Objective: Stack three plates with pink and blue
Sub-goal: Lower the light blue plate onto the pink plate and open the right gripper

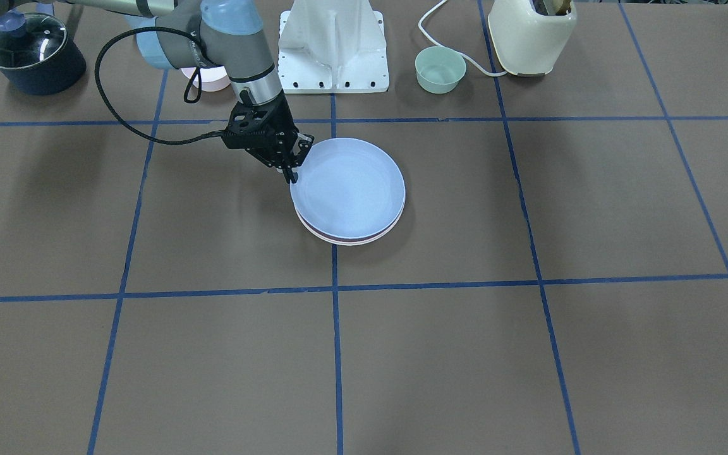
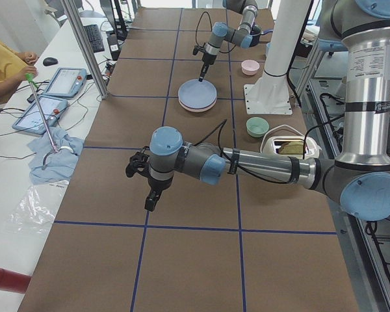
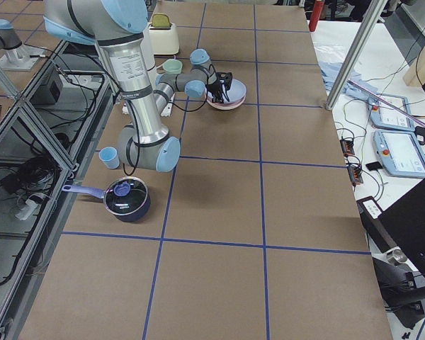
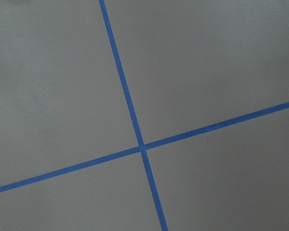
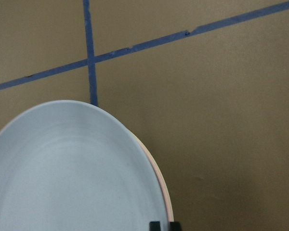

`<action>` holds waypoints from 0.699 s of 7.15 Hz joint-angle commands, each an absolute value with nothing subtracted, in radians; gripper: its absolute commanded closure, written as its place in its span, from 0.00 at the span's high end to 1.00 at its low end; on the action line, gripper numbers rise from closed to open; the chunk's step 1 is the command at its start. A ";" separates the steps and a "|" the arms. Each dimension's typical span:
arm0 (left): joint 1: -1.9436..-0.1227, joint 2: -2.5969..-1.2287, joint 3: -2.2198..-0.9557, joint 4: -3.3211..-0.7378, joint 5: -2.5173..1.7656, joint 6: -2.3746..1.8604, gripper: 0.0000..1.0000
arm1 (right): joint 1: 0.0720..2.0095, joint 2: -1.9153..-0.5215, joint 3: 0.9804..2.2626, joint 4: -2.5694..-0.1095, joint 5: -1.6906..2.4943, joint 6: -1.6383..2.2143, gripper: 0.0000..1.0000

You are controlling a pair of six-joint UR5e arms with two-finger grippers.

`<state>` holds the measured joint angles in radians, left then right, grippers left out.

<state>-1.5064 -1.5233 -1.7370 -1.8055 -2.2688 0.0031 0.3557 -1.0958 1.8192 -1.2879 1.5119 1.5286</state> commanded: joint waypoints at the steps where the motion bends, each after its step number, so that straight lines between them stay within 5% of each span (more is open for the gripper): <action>1: -1.506 -1.508 -1.740 -1.809 -2.272 0.003 1.00 | 0.341 -1.088 1.812 -1.292 1.457 1.522 1.00; 5: -1.506 -1.506 -1.708 -1.734 -2.270 0.002 1.00 | 0.612 -1.092 1.832 -1.429 1.752 1.268 1.00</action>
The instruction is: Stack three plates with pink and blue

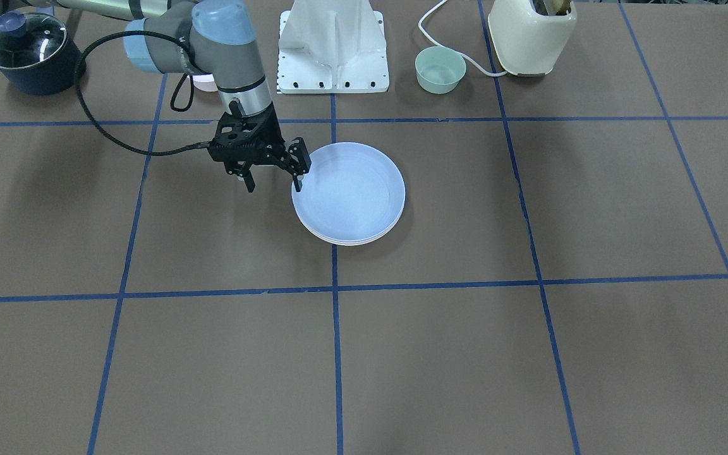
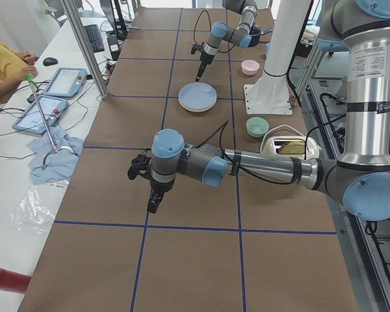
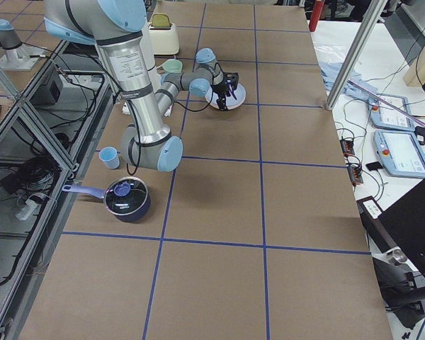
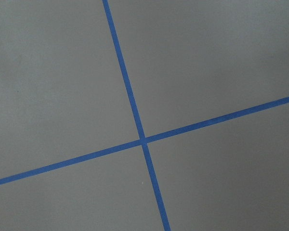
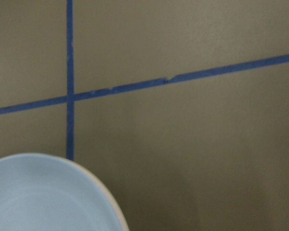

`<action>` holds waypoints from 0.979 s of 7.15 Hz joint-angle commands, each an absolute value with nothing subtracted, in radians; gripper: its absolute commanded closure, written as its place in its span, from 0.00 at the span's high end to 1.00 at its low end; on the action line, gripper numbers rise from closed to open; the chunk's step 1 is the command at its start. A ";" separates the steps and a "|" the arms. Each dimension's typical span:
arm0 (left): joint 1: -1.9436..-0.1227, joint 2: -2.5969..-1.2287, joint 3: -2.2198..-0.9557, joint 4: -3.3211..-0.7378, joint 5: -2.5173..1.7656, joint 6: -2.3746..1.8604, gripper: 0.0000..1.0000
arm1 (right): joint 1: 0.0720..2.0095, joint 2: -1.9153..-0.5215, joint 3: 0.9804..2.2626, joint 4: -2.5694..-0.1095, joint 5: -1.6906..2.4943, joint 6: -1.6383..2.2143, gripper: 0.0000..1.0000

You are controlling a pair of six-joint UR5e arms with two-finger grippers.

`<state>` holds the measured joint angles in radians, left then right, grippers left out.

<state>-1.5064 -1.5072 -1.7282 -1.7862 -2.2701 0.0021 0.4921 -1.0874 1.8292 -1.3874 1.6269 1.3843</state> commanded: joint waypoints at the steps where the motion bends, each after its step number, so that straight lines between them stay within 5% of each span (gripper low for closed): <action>1: -1.508 -1.494 -1.686 -1.703 -2.269 0.008 1.00 | 0.732 -1.098 1.829 -1.466 1.884 1.167 1.00; 5: -1.506 -1.459 -1.699 -1.580 -2.270 0.031 1.00 | 1.147 -1.158 1.795 -1.709 2.144 0.525 1.00; 7: -1.508 -1.492 -1.700 -1.545 -2.269 0.172 1.00 | 1.305 -1.242 1.673 -1.698 2.193 0.140 1.00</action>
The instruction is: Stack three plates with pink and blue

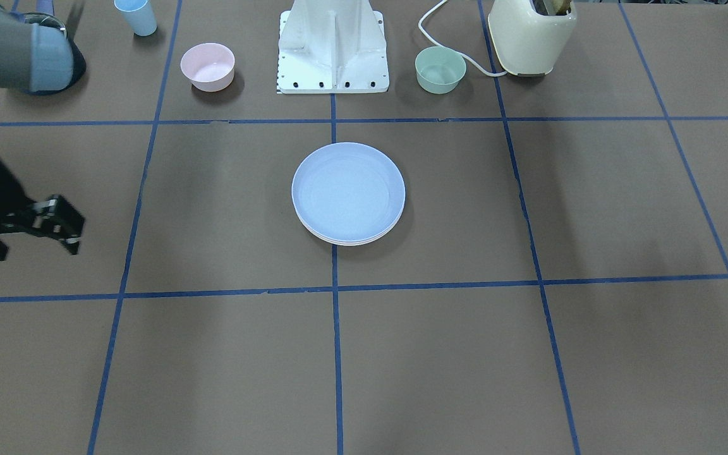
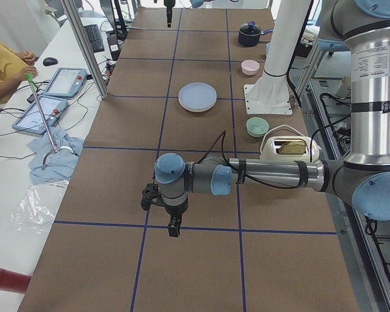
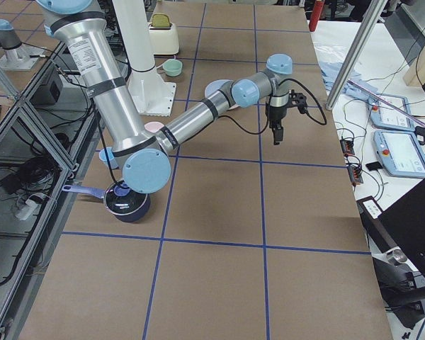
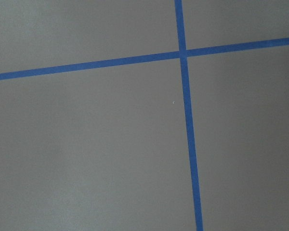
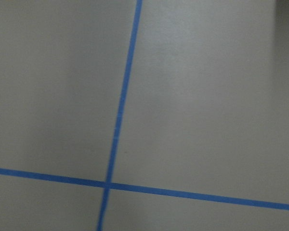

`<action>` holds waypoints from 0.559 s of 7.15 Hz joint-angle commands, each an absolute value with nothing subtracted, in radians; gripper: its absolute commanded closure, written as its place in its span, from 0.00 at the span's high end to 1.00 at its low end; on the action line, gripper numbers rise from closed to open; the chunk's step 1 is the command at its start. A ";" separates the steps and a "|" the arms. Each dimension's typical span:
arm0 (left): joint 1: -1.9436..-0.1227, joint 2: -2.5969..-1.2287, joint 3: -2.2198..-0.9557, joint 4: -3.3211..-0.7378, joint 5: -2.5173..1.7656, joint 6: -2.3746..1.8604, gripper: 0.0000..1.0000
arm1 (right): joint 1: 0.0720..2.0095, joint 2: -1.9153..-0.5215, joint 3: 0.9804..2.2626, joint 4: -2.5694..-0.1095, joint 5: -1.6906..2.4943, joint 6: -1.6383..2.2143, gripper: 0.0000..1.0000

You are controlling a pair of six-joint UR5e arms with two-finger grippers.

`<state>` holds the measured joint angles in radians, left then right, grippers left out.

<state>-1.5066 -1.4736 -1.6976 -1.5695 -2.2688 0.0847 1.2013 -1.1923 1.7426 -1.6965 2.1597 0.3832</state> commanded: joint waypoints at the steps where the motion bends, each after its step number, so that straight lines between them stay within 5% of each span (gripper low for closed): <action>1: -1.509 -1.506 -1.697 -1.546 -2.269 0.182 1.00 | 1.398 -1.288 1.613 -1.698 2.222 -0.035 1.00; 4: -1.511 -1.511 -1.684 -1.561 -2.264 0.175 1.00 | 1.645 -1.475 1.529 -1.695 2.232 -0.213 1.00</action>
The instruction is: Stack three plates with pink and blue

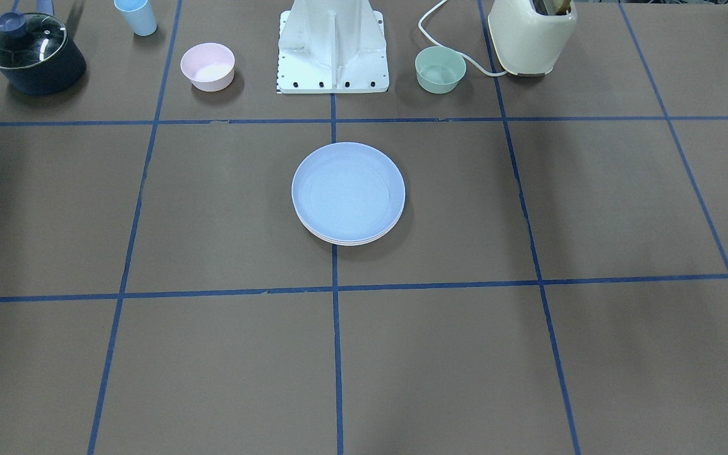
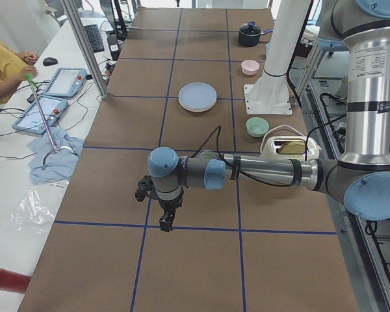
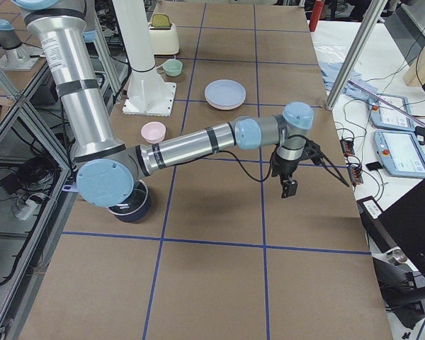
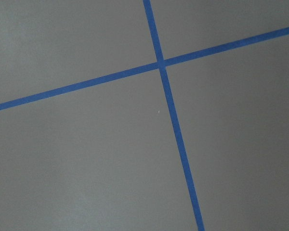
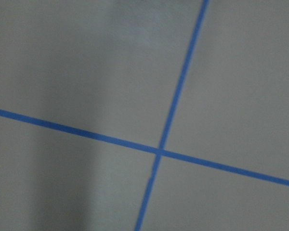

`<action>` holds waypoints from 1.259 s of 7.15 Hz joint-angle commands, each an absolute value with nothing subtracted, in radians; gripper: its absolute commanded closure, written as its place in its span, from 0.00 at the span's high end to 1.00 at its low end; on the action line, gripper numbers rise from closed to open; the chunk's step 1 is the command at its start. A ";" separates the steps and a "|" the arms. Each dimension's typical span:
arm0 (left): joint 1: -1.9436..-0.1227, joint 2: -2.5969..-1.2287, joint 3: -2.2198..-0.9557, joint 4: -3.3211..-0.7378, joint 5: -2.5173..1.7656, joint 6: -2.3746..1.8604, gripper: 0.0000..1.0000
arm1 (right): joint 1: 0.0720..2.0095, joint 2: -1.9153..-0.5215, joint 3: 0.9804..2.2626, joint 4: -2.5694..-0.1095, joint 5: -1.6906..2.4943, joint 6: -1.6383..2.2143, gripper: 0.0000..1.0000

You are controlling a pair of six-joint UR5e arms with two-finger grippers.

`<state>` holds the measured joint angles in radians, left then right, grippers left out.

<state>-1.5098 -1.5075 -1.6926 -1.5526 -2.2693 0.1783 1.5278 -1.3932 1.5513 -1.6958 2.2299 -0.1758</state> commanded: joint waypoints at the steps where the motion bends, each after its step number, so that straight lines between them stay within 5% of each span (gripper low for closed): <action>1: -1.509 -1.512 -1.692 -1.569 -2.269 0.175 1.00 | 1.707 -1.530 1.545 -1.694 2.247 -0.213 1.00; 9: -1.552 -1.503 -1.675 -1.572 -2.364 0.176 1.00 | 1.529 -1.577 1.681 -1.692 2.220 -0.077 1.00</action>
<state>-1.5548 -1.5015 -1.6937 -1.5682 -2.3752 0.1792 1.5449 -1.5758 1.6760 -1.6916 2.2170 -0.0856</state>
